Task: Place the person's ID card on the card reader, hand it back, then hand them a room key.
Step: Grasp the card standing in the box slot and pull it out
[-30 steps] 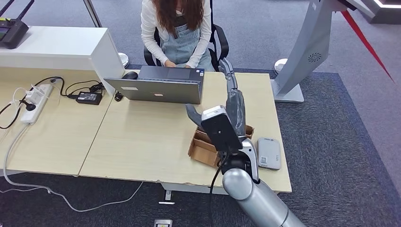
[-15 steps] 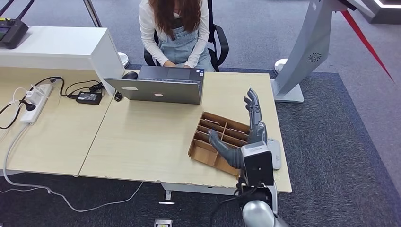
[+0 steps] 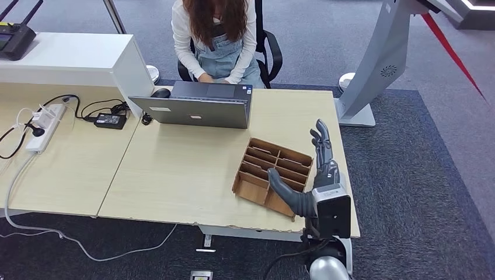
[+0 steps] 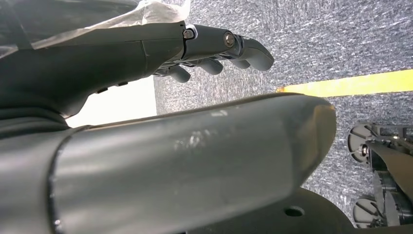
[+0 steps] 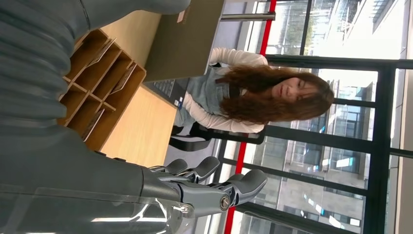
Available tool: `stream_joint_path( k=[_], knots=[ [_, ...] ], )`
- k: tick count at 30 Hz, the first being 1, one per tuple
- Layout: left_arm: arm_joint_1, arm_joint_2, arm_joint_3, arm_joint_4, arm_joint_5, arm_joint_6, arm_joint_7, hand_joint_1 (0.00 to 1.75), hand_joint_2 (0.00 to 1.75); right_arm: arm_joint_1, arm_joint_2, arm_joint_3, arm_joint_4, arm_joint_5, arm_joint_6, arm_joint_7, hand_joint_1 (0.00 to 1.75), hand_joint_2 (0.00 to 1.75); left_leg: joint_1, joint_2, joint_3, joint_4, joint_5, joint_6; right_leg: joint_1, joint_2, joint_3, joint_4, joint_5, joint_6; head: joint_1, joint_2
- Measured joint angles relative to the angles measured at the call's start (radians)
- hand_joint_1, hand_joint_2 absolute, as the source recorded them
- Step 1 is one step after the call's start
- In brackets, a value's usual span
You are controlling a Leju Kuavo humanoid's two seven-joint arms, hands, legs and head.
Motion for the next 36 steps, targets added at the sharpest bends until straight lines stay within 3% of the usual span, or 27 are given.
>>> stream_joint_path(
  k=[13,17,20,24,36],
  knots=[
    [-0.002,0.001,0.005,0.000,-0.011,-0.001,-0.012,0.00,0.00,-0.001,-0.012,-0.002,0.031,0.078,0.019,0.099,0.00,1.75,0.000,0.000,0.000,0.000,0.000,0.000,0.000,0.000,0.000,0.000,0.000,0.000,0.000,0.000],
    [-0.002,0.001,0.005,0.000,-0.014,-0.010,-0.005,0.00,0.00,-0.009,-0.016,-0.001,0.040,0.220,0.017,0.156,0.00,0.00,0.000,0.000,0.000,0.000,0.000,0.000,0.000,0.000,0.000,0.000,0.000,0.000,0.000,0.000],
    [-0.002,0.003,0.005,0.000,-0.021,-0.021,-0.001,0.00,0.00,-0.034,-0.018,0.001,0.051,0.344,0.054,0.223,0.00,0.00,0.000,0.000,0.000,0.000,0.000,0.000,0.000,0.000,0.000,0.000,0.000,0.000,0.000,0.000],
    [-0.003,0.007,0.005,0.000,-0.028,-0.031,0.000,0.00,0.00,-0.071,-0.018,0.006,0.062,0.419,0.096,0.266,0.00,1.75,0.000,0.000,0.000,0.000,0.000,0.000,0.000,0.000,0.000,0.000,0.000,0.000,0.000,0.000],
    [-0.004,0.016,0.004,0.000,-0.063,-0.057,-0.001,0.00,0.00,-0.202,-0.022,0.050,0.112,0.681,0.216,0.391,0.00,1.75,0.000,0.000,0.000,0.000,0.000,0.000,0.000,0.000,0.001,0.000,0.000,0.000,0.000,0.000]
  ],
)
